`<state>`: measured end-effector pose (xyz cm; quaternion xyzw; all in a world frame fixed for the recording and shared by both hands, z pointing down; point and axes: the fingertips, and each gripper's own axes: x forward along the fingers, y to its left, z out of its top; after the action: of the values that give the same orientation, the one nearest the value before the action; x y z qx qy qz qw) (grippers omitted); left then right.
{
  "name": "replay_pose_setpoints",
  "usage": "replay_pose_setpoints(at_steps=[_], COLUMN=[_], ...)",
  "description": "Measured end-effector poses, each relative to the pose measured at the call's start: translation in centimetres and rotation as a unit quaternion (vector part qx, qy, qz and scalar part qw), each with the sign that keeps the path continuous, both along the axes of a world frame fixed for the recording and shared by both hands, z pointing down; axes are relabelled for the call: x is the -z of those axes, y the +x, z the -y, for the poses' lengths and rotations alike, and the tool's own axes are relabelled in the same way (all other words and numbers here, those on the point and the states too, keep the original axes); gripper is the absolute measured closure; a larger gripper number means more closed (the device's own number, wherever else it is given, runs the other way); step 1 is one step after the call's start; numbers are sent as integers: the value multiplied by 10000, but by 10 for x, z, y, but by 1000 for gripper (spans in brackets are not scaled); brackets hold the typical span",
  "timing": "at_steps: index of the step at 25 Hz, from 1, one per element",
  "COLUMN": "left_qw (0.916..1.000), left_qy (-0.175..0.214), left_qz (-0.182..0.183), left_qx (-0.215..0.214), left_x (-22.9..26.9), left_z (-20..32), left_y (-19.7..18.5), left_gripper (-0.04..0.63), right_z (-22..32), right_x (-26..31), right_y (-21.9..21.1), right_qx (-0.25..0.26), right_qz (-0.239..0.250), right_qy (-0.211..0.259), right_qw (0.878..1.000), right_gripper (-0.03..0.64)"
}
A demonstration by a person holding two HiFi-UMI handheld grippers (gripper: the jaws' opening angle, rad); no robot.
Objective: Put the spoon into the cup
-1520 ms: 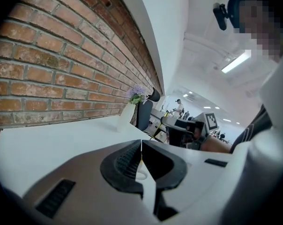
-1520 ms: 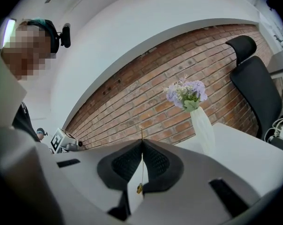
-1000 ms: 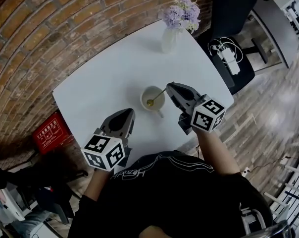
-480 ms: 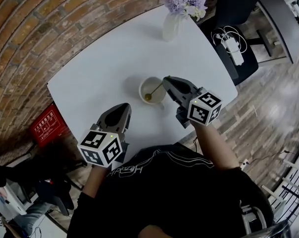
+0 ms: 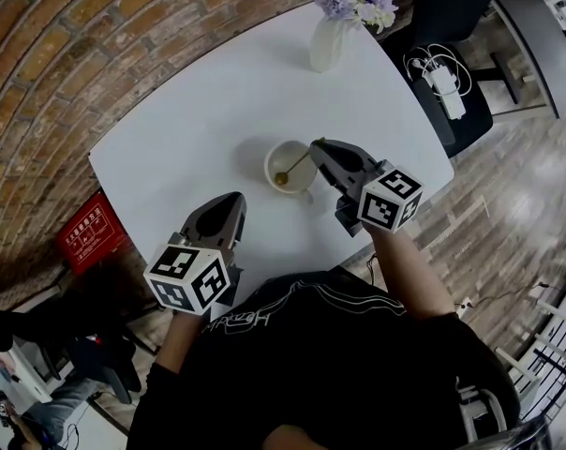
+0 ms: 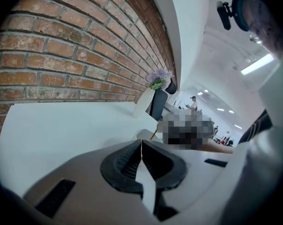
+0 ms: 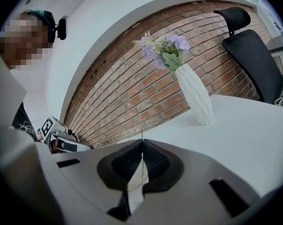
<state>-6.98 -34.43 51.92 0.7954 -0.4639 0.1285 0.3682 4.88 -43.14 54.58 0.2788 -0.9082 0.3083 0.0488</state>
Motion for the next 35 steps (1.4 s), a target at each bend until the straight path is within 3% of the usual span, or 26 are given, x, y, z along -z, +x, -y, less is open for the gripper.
replay_pose_setpoints(at_steps=[15, 18, 21, 28, 35], left_qw=[10000, 10000, 10000, 9997, 9976], left_qy=[-50, -24, 20, 225, 646], left_qz=[-9, -9, 2, -67, -187], left_qx=[59, 54, 57, -24, -185], left_x=[-2, 2, 5, 20, 58], left_z=[-7, -11, -14, -31, -54], left_y=[-2, -3, -5, -11, -14], left_gripper=[588, 588, 588, 588, 588], right_z=[9, 12, 14, -9, -71], right_x=[-12, -9, 3, 68, 131], right_y=[9, 16, 30, 47, 29], right_qx=[-249, -465, -726, -1009, -739], right_qz=[-75, -21, 109, 279, 324], right_qy=[-69, -96, -72, 665, 1370], right_qw=[9996, 9989, 9973, 9923, 9873], right_gripper=[610, 513, 487, 504, 562])
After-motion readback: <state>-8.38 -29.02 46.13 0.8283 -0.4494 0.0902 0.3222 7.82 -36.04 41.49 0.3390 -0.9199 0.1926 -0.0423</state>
